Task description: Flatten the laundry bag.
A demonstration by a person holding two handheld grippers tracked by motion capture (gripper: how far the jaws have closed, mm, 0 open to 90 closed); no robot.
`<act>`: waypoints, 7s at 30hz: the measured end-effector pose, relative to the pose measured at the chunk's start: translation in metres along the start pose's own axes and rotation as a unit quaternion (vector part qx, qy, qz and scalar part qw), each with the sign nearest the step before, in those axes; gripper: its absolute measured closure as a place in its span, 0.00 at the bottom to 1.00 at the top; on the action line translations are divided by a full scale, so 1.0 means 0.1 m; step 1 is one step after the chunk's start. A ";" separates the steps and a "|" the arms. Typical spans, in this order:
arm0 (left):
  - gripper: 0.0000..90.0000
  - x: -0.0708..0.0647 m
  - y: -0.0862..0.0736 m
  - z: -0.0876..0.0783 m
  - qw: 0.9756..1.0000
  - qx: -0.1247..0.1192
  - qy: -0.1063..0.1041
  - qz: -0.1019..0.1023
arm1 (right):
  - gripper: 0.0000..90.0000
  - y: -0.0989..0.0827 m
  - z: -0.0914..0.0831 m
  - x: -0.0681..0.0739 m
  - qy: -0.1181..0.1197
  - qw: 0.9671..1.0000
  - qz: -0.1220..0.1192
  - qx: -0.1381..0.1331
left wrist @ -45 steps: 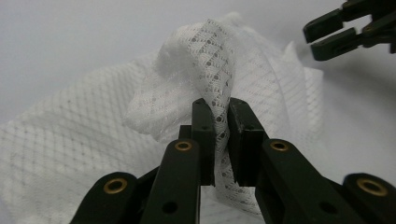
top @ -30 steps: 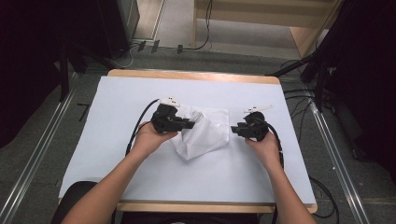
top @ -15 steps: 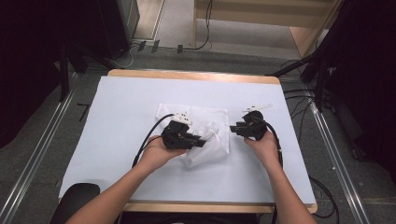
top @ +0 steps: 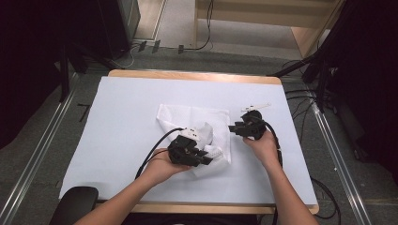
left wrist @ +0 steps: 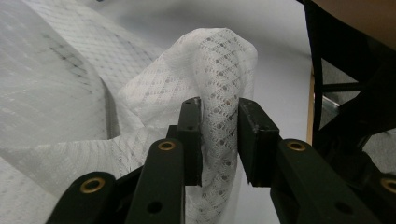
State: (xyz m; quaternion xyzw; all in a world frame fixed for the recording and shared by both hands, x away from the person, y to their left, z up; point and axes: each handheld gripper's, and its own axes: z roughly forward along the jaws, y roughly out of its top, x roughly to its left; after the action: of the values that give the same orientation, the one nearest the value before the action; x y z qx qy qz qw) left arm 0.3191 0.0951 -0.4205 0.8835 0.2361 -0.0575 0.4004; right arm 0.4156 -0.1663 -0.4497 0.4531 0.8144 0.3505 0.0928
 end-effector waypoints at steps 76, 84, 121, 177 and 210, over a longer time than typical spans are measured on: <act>0.57 1.07 -0.36 -1.12 0.978 -0.056 0.150 -0.132 | 0.99 0.20 -0.29 1.10 0.160 0.982 -0.094 -0.032; 0.57 1.07 -0.43 -1.17 0.976 -0.056 0.157 -0.142 | 0.99 0.27 -0.26 1.43 0.196 0.971 -0.131 -0.032; 0.56 1.16 -0.57 -1.18 0.969 -0.044 0.182 -0.161 | 0.81 0.46 -0.50 1.84 0.245 0.952 -0.169 -0.067; 0.53 1.52 -0.66 -0.91 0.964 0.003 0.192 -0.186 | 0.66 -0.25 0.08 0.14 0.010 1.000 0.000 0.000; 0.99 1.69 -0.35 -0.89 0.961 -0.012 0.202 -0.187 | 1.00 0.26 0.29 0.13 0.002 1.000 -0.009 0.001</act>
State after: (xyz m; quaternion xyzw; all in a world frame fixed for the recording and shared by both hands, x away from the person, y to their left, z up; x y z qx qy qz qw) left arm 0.4443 0.2428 -0.4336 0.8121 0.4739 0.0515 0.3367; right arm 0.4388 -0.1326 -0.4518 0.4452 0.8188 0.3501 0.0940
